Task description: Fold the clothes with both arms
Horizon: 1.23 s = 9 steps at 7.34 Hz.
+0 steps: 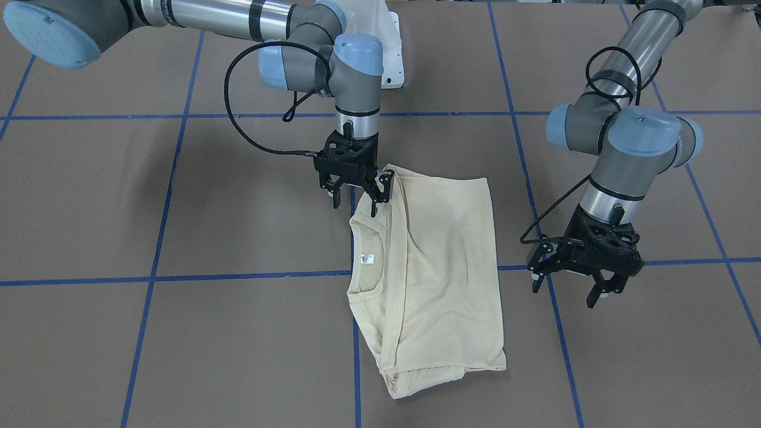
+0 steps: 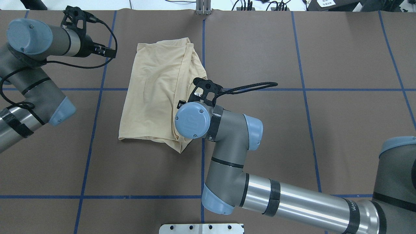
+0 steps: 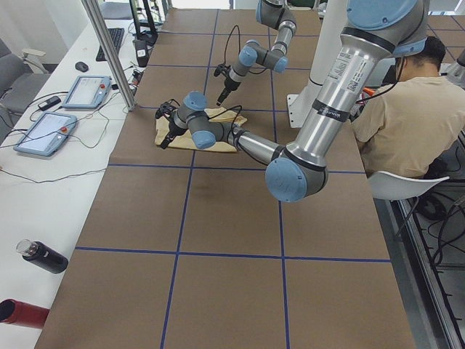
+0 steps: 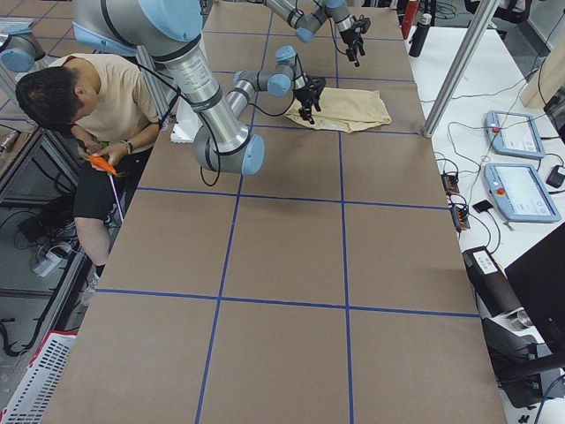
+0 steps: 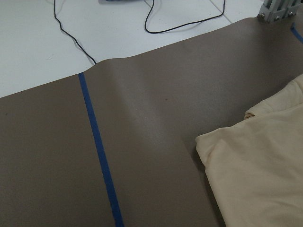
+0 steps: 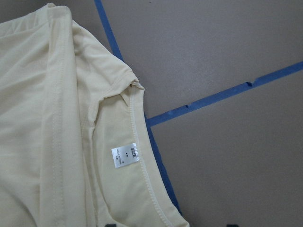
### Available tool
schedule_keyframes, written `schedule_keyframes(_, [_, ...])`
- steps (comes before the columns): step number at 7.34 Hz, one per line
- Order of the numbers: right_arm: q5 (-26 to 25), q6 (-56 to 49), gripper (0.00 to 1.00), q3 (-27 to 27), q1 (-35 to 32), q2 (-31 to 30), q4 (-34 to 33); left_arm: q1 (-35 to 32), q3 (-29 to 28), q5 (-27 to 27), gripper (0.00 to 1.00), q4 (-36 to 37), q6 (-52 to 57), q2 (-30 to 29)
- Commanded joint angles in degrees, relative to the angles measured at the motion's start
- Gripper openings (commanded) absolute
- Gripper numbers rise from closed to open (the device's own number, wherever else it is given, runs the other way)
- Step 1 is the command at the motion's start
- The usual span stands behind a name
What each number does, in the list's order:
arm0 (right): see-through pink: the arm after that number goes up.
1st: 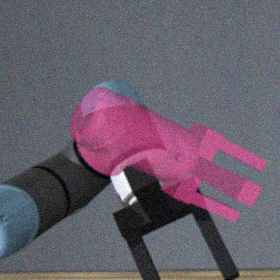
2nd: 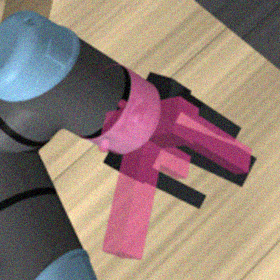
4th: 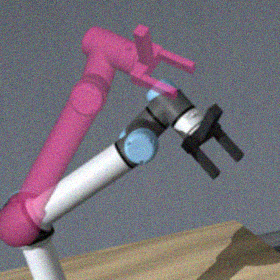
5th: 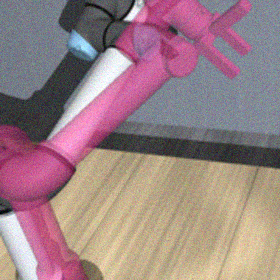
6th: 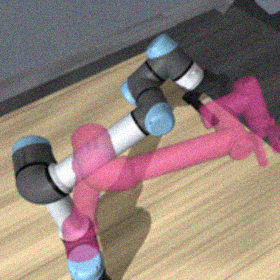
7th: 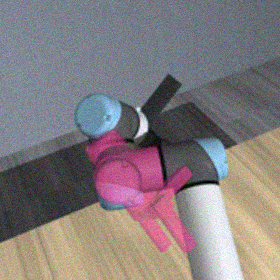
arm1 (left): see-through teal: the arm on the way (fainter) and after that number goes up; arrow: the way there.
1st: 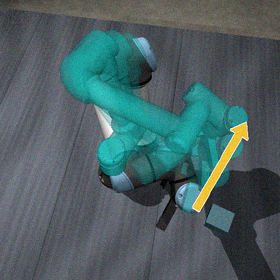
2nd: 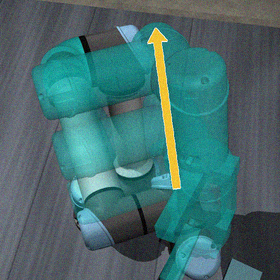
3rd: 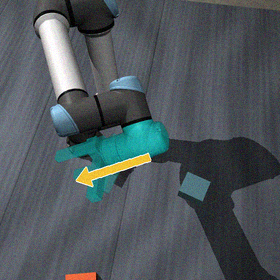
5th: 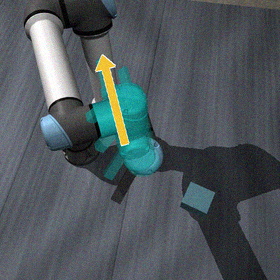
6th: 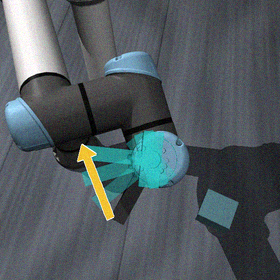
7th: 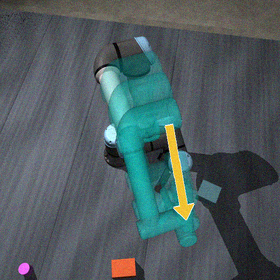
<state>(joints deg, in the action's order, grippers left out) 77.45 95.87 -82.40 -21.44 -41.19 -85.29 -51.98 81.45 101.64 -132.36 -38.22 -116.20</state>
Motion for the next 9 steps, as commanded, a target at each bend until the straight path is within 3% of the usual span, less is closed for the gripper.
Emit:
schedule_keyframes(1, [-1.2,0.0,0.55,2.5,1.4,0.2,1.1,0.0,0.1,0.0,1.0,0.0,-0.3,0.0])
schedule_keyframes(3, [-2.3,-0.4,0.5,6.8,1.8,2.2,3.5,0.0,0.1,0.0,1.0,0.0,-0.3,0.0])
schedule_keyframes(5, [-2.3,-0.6,0.5,6.3,1.9,2.1,3.3,0.0,0.0,0.0,1.0,0.0,-0.3,0.0])
schedule_keyframes(7, [-2.2,-0.8,0.31,6.0,2.0,1.7,3.3,0.0,0.0,0.0,1.0,0.0,-0.4,0.3])
schedule_keyframes(8, [-2.2,-1.4,0.28,6.0,2.0,1.4,3.2,0.0,0.0,-0.1,1.0,-0.1,-0.4,0.4])
schedule_keyframes(9, [-2.2,-1.9,0.03,5.9,2.0,1.1,3.1,0.1,0.0,-0.1,1.0,-0.1,-0.4,0.4])
